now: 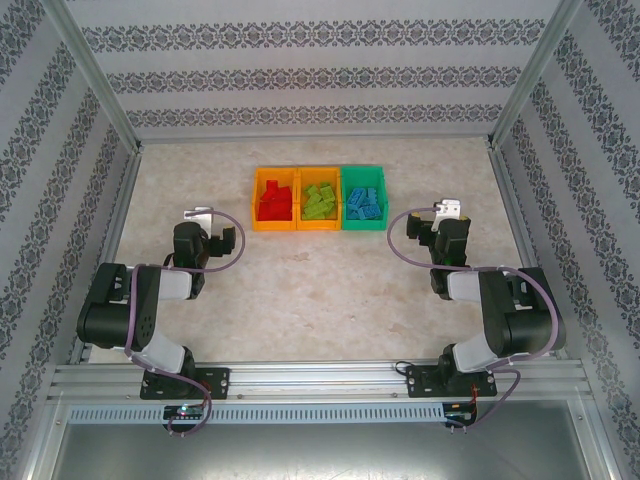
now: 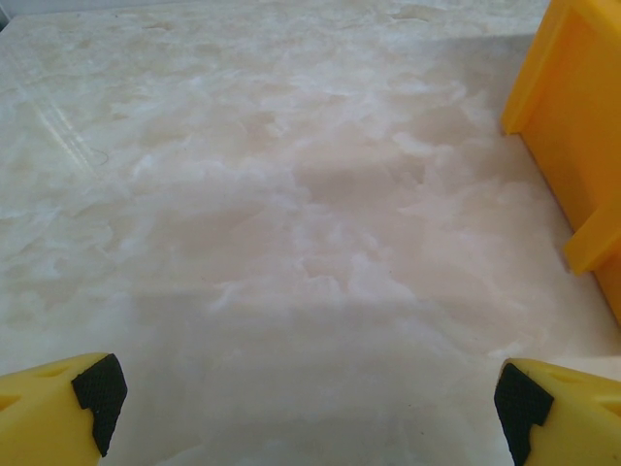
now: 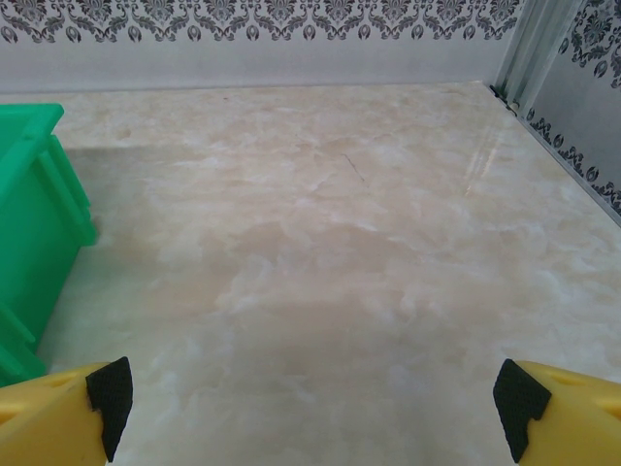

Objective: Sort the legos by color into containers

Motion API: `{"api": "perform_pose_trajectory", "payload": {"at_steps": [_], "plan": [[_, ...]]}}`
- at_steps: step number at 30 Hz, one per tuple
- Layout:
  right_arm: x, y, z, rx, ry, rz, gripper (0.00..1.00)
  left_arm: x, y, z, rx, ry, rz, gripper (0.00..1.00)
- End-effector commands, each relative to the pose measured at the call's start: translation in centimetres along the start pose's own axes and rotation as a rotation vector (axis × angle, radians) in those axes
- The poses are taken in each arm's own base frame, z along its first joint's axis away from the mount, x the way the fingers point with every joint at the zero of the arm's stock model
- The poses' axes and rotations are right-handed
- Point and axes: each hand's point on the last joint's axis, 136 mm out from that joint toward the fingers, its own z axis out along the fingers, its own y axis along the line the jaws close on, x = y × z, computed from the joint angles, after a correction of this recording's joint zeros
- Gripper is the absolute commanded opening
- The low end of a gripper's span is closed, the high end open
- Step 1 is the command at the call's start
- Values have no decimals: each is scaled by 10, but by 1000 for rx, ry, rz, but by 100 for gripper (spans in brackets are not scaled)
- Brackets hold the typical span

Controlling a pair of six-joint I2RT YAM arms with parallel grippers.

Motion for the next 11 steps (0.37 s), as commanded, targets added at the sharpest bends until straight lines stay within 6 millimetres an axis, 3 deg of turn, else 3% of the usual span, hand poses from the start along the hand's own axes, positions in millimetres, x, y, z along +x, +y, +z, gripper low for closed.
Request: {"api": "perform_pose_trajectory", "payload": {"at_steps": [1, 11], "plan": [[-3, 1, -1, -17, -20, -4, 98, -14, 3, 1, -2, -57, -29, 99], [-3, 1, -1, -18, -21, -4, 98, -14, 3, 0, -2, -58, -29, 99]]}}
